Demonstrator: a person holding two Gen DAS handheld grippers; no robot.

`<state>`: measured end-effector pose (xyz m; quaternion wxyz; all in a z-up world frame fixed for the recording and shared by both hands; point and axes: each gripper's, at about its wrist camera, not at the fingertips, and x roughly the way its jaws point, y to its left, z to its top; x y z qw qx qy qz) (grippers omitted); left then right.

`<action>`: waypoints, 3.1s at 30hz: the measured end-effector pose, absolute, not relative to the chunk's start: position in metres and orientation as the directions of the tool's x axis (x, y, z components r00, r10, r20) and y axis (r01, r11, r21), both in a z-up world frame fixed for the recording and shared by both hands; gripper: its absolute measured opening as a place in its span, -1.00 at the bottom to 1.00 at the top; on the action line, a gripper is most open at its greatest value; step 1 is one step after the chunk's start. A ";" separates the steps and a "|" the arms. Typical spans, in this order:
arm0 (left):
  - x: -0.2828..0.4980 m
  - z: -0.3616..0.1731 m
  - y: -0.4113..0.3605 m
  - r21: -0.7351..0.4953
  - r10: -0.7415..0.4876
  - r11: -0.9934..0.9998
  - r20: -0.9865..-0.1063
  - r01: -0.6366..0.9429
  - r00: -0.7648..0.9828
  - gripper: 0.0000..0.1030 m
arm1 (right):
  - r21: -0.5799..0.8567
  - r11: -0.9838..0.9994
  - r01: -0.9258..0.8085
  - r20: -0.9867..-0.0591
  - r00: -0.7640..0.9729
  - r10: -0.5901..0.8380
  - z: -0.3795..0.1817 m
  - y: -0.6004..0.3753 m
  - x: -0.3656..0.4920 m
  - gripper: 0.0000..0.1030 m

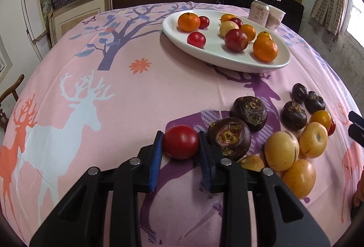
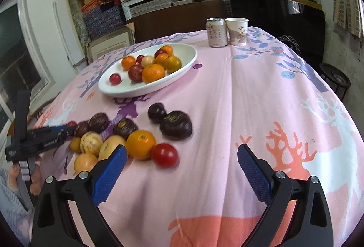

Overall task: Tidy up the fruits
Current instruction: 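Grasp a red tomato with the left tool while the right tool grasps another red tomato, then lower both red tomatoes onto the plate and open both tools, then move both open tools back toward the fruit pile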

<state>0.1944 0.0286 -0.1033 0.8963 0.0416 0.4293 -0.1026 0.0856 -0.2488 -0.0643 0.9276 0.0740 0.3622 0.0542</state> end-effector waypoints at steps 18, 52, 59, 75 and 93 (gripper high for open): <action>0.195 -0.105 0.030 -0.019 -0.143 0.978 -0.782 0.206 0.607 -0.40 | 0.092 0.988 -0.126 -0.761 0.631 0.151 -0.084 -0.224 0.115 -0.27; 0.251 -0.021 0.002 -0.129 -0.234 0.971 -0.675 0.199 0.700 -0.43 | 0.211 0.966 -0.152 -0.617 0.746 0.252 0.001 -0.223 0.185 -0.42; 0.281 -0.045 -0.034 -0.081 -0.237 0.963 -0.711 0.258 0.662 -0.43 | 0.187 0.957 -0.222 -0.662 0.691 0.290 -0.023 -0.184 0.228 -0.42; 0.301 -0.063 -0.038 -0.072 -0.231 0.962 -0.728 0.262 0.646 0.16 | 0.182 0.962 -0.205 -0.662 0.698 0.273 -0.039 -0.187 0.238 -0.12; 0.205 -0.076 -0.002 -0.035 -0.171 0.976 -0.738 0.216 0.653 0.58 | 0.408 0.912 0.049 -0.569 0.795 0.211 -0.040 -0.273 0.166 0.45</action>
